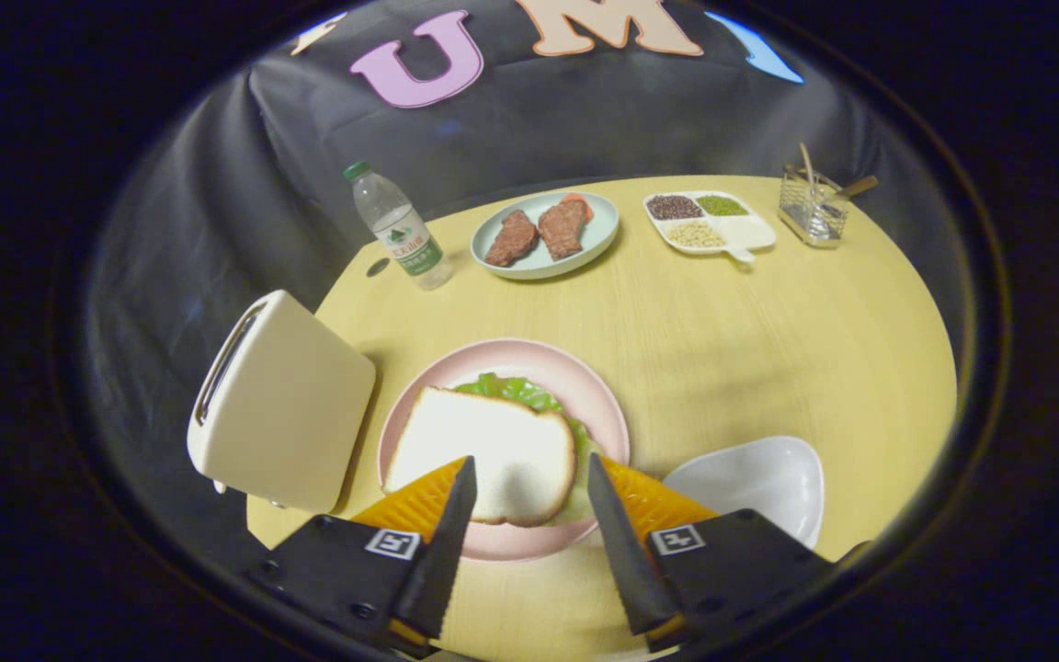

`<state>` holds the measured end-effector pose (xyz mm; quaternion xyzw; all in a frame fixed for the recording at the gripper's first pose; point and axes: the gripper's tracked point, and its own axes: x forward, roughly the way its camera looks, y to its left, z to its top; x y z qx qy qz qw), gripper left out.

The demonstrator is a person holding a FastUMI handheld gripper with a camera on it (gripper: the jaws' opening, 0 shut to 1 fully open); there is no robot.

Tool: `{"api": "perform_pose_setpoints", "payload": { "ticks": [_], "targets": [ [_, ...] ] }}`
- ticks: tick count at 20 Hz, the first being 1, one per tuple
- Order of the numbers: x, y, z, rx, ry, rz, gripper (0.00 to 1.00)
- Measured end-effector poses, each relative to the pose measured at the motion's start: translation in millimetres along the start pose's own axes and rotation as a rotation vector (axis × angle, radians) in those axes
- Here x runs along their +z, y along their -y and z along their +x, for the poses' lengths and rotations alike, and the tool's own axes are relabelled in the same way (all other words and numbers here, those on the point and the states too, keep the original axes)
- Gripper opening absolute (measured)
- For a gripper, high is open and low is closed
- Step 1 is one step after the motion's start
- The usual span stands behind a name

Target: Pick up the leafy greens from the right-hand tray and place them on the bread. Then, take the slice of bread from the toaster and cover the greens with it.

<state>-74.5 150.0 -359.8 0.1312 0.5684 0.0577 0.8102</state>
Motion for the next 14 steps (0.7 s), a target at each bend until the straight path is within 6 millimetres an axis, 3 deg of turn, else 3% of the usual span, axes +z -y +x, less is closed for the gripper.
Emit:
{"api": "perform_pose_setpoints", "payload": {
  "ticks": [2,3,8,14],
  "targets": [
    [13.6,-2.3,-12.6,-0.018,0.060,-0.050,0.59],
    [33.4,-9.5,-15.1,-0.019,0.105,-0.077,0.66],
    [96.0,-30.5,-73.2,-0.050,0.416,-0.217,0.99],
    [141.9,-55.2,-145.3,-0.123,0.718,-0.316,0.99]
  ]
}}
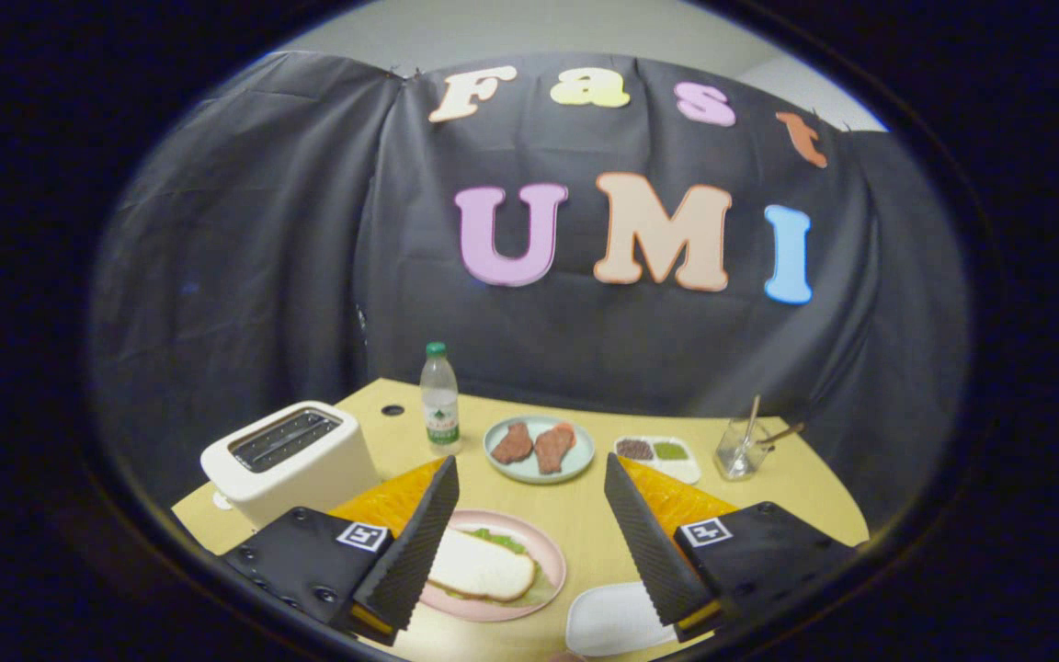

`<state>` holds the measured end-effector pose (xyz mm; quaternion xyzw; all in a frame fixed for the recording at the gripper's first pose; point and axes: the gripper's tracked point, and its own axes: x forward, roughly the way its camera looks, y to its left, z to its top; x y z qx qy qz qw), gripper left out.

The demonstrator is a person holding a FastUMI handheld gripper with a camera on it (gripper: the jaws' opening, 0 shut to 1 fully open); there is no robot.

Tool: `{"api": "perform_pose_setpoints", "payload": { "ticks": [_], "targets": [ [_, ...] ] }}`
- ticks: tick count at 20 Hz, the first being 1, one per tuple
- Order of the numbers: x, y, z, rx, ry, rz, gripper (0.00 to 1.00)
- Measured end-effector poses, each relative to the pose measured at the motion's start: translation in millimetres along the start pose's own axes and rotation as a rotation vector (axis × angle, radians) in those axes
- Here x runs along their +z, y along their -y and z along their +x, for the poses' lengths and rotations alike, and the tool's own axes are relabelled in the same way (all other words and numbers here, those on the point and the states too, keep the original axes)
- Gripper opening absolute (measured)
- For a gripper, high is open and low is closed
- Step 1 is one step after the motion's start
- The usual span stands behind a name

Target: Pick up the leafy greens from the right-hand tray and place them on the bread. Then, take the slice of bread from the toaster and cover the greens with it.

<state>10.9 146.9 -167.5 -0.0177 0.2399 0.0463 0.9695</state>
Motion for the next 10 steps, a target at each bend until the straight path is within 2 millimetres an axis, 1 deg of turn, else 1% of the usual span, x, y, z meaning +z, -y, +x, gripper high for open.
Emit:
{"api": "perform_pose_setpoints", "payload": {
  "ticks": [3,5,8,9,10],
  "targets": [
    [24.2,2.9,-14.5,-0.059,0.102,-0.026,0.99],
    [29.9,-2.1,-21.3,-0.065,0.129,-0.015,1.00],
    [41.0,1.6,-31.6,-0.090,0.174,0.014,1.00],
    [42.8,1.1,-33.6,-0.091,0.178,0.020,1.00],
    [37.4,3.5,-34.3,-0.094,0.184,0.026,1.00]
  ]
}}
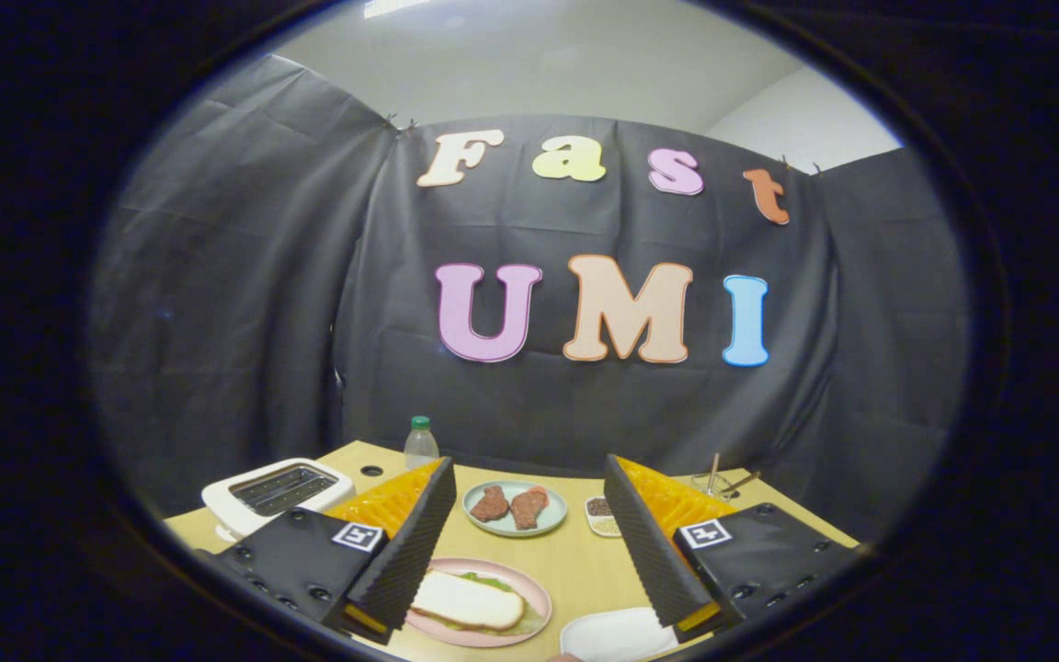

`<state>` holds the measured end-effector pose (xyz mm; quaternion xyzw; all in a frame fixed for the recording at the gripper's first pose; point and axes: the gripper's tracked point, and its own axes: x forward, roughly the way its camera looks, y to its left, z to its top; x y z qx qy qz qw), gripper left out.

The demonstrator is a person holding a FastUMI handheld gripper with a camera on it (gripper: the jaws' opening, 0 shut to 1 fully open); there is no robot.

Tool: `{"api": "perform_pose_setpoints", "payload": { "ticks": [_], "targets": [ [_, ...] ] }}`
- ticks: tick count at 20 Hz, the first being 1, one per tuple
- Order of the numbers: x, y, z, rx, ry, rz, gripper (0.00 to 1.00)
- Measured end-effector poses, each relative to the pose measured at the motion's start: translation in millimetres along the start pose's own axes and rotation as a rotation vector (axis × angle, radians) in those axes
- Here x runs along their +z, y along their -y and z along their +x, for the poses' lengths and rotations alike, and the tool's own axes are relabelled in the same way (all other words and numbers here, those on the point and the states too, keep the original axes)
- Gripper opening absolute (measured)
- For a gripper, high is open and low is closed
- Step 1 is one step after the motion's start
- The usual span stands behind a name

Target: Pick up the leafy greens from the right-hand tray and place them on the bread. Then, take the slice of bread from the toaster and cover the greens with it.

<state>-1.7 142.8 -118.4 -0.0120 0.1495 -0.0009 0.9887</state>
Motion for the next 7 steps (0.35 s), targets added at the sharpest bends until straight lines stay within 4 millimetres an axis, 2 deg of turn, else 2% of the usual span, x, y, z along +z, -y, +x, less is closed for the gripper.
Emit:
{"api": "perform_pose_setpoints", "payload": {
  "ticks": [7],
  "targets": [
    [5.3,1.2,-8.3,-0.010,0.012,0.013,1.00]
  ]
}}
